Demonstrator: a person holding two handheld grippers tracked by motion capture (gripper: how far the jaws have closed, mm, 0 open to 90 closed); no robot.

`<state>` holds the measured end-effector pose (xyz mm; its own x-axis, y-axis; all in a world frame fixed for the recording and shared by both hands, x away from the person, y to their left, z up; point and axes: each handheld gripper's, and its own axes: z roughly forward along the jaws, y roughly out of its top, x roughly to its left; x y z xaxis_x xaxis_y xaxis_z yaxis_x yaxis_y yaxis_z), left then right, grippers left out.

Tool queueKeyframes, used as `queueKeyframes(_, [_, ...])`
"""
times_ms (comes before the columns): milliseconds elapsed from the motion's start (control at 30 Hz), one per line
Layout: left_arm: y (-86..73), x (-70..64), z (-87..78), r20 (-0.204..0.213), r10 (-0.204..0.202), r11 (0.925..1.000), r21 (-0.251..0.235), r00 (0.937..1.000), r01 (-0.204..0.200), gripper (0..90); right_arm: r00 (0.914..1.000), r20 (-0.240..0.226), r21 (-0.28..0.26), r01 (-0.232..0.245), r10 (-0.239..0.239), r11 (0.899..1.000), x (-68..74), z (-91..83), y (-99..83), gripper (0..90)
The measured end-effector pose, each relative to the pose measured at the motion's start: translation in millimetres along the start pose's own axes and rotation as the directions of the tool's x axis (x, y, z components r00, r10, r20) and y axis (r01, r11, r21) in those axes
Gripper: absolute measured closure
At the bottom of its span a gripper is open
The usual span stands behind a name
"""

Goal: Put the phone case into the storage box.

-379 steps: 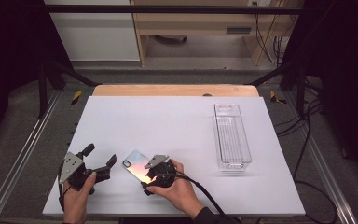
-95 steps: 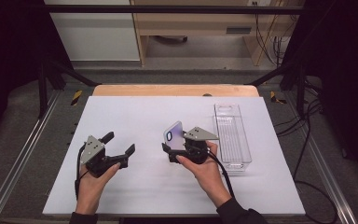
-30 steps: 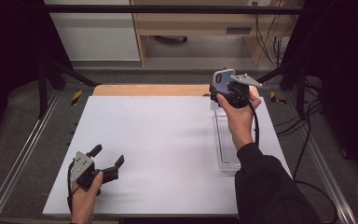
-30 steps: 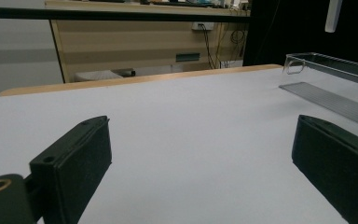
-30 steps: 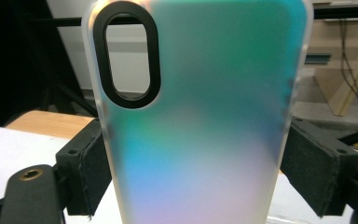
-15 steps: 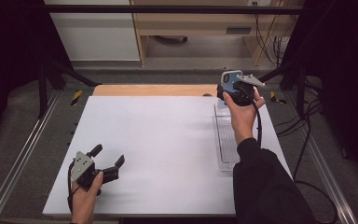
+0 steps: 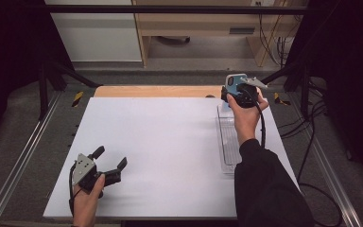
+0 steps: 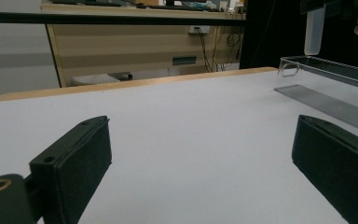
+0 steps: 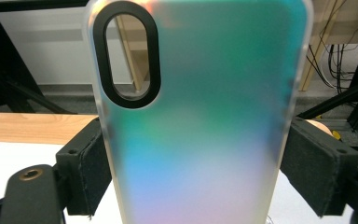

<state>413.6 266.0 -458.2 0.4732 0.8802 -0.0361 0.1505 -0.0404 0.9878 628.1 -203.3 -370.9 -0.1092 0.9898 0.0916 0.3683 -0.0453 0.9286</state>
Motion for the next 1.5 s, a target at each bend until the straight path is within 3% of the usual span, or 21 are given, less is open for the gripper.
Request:
queueKeyframes(500, [0.4,-1.2,0.3,0.005,0.003,1.0000,-0.002,1.0000,-0.003,4.3,0.9993,0.030,0.030,-0.022,0.021,0.999,-2.8,16.7,-15.9,17.4])
queueKeyframes(667, [0.4,-1.8,0.6,0.010,0.009,1.0000,0.000,0.9999,-0.009,4.3,0.9985,0.010,0.019,-0.055,0.054,0.998,-2.7,17.6,-17.4,17.4])
queueKeyframes(933, [0.7,-1.4,0.0,0.007,0.005,1.0000,-0.004,1.0000,-0.005,4.3,0.9989,0.038,0.022,-0.030,0.029,0.999,-1.0,20.0,-19.0,17.4])
queueKeyframes(1500, [1.0,-2.6,0.4,0.014,0.004,1.0000,-0.009,0.9999,-0.004,4.3,0.9975,0.066,0.026,-0.025,0.023,0.999,-0.7,34.4,-29.5,17.4])
